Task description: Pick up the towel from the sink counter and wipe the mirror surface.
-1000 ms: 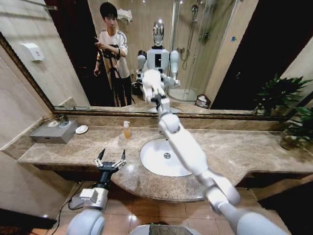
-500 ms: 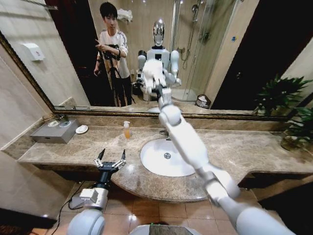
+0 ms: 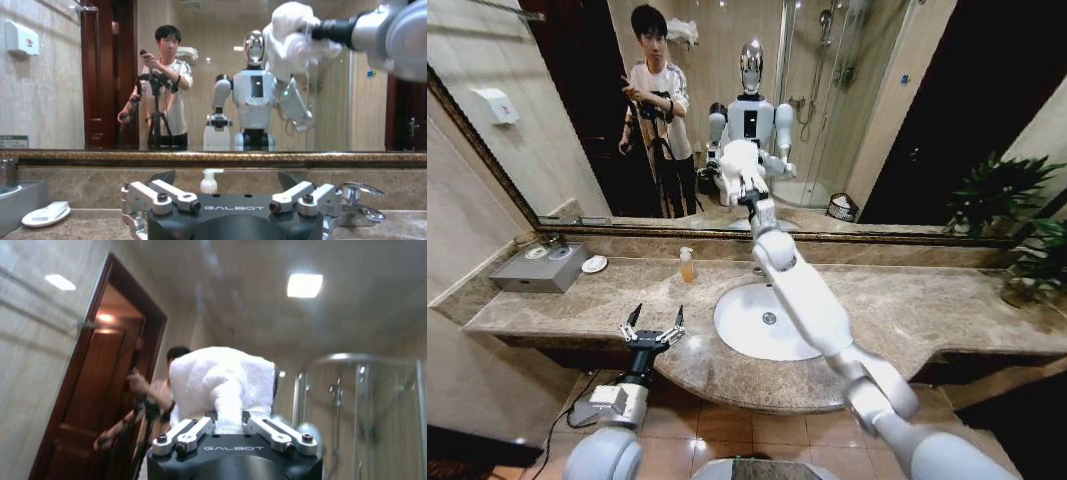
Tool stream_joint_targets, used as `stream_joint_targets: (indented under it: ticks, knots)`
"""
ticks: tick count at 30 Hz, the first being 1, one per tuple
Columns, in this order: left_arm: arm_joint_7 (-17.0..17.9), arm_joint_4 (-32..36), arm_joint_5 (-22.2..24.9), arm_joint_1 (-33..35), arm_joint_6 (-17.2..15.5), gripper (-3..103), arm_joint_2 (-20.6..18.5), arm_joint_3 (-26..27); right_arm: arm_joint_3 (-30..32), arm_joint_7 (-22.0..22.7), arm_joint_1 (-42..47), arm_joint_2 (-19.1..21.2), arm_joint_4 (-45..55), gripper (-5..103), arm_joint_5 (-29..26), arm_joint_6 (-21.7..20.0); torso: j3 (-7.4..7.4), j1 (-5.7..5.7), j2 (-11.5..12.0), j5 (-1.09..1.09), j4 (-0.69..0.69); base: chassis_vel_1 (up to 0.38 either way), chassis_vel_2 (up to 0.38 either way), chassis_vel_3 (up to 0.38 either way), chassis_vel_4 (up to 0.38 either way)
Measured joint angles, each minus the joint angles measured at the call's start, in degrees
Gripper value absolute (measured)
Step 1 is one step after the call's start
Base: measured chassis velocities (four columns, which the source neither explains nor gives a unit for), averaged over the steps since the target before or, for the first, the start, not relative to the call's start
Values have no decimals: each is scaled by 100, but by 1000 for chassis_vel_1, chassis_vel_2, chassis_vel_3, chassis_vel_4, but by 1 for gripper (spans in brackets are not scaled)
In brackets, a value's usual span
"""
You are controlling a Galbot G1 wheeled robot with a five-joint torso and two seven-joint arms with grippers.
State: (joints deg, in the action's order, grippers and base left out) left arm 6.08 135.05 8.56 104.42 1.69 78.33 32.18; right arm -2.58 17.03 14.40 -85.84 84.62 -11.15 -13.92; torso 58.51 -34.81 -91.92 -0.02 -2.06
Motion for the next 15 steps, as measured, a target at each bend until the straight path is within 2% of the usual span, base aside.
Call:
stream_joint_targets:
  ticks: [7,15]
  knots:
    - [0,0,0,0,0,100,0,0,-2,58,-172,-20,-111,12,1,-24,0,0,0,1,0,0,0,0,0]
    - [0,0,0,0,0,100,0,0,41,-16,734,-180,-249,12,398,142,0,0,0,1,0,0,0,0,0]
